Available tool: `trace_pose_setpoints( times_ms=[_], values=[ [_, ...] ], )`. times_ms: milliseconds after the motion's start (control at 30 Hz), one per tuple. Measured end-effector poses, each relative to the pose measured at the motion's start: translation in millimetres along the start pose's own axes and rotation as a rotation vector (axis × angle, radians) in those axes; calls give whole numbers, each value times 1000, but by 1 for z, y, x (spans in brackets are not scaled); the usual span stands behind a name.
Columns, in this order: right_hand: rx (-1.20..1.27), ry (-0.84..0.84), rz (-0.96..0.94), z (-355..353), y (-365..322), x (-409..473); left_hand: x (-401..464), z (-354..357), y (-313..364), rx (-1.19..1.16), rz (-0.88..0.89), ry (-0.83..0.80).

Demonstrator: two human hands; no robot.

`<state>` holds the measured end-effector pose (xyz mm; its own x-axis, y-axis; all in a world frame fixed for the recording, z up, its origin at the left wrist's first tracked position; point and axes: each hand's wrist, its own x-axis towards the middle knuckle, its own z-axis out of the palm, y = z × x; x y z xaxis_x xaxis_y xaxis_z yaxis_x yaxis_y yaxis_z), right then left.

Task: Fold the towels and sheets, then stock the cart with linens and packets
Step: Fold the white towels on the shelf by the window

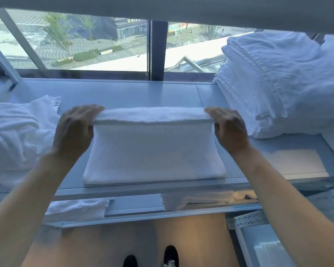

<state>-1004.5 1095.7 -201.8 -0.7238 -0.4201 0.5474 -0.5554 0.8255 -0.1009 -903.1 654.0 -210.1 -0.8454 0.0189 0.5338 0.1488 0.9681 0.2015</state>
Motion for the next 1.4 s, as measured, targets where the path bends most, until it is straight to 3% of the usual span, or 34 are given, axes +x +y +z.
trace_pose_setpoints(
  times_ms=[167, 300, 533, 667, 833, 1000, 1100, 1267, 1400],
  values=[
    [53, -292, -113, 38, -2, -114, -121, 42, 10, -67, 11, -218],
    [76, -424, -5, 50, 6, -160, -165, 55, 12, -77, -44, -362],
    [65, -451, 15, 34, -12, -145, -144, 35, 30, -83, -172, -507],
    [229, -490, -8, 58, -77, -108, -102, 55, 69, -108, -52, -586],
    [274, -620, 141, 122, -129, -53, -49, 115, 78, 42, 24, -730],
    [50, -574, 370, 125, -49, -62, -61, 108, 0, 35, -98, -663],
    [20, -584, 402, 124, -28, -67, -69, 104, -13, 26, -114, -654],
    [-39, -630, 458, 121, -39, -47, -76, 105, 7, 66, -203, -650],
    [83, -569, 499, 129, -106, -36, -98, 102, 37, 43, -308, -625]
  ],
)
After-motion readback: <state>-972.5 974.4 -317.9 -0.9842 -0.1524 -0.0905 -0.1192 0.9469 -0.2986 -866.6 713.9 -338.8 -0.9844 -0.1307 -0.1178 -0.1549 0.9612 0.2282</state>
